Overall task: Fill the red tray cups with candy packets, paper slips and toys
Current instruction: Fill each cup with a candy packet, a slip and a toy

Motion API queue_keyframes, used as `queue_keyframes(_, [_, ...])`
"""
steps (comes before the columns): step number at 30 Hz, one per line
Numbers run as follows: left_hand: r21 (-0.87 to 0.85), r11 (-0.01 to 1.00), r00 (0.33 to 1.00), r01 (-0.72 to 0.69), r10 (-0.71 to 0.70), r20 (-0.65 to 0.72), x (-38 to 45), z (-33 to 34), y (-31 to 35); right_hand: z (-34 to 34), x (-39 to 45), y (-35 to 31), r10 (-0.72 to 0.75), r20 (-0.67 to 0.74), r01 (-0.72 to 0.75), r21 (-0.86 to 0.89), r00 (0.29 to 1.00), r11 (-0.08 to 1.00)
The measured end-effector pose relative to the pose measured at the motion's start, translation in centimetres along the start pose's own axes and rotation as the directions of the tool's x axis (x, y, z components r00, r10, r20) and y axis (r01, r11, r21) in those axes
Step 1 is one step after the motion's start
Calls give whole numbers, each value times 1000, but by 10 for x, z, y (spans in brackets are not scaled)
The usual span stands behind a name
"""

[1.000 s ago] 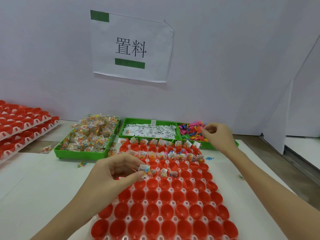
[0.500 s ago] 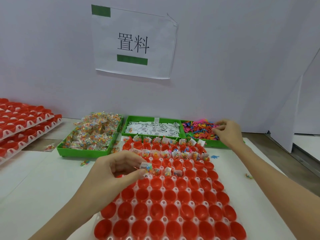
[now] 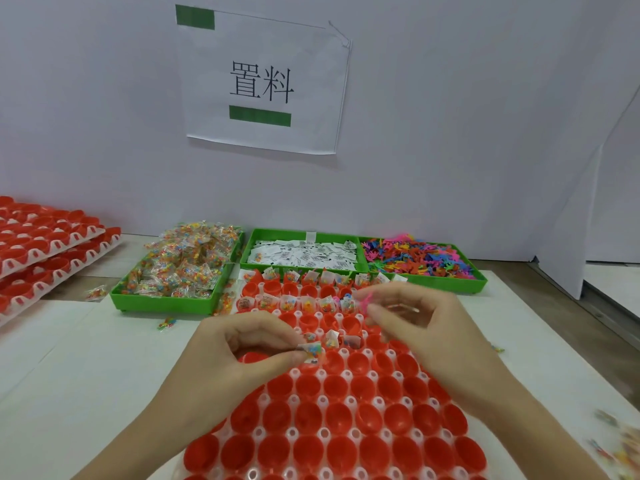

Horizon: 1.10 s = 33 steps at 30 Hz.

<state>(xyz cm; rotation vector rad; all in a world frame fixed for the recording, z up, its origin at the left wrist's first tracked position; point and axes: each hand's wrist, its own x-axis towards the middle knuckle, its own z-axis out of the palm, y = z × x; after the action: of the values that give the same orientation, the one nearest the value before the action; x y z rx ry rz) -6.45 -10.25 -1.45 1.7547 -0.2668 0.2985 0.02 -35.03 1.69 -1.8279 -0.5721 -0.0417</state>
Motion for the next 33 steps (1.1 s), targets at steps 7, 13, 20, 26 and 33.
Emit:
queue_keyframes(7, [21, 998, 998, -54, 53, 46, -2, 9, 2, 21, -17, 6, -60, 84, 70, -128, 995, 989])
queue_keyframes(13, [99, 992, 993, -77, 67, 100, 2, 15, 5, 19, -23, 11, -70, 165, 94, -144, 984, 985])
queue_keyframes(20, [201, 971, 986, -126, 101, 133, 33, 31, 18, -3, -13, 14, -24, 91, 22, 26, 996, 999])
queue_keyframes(26, [280, 949, 987, -141, 111, 120, 72, 63, 14, -32, -2, 26, 31, 2, -31, -19, 1000, 999])
queue_keyframes(33, [472, 854, 969, -218, 133, 207, 89, 81, 1, -40, 5, 47, 43, -39, -51, -241, 998, 969])
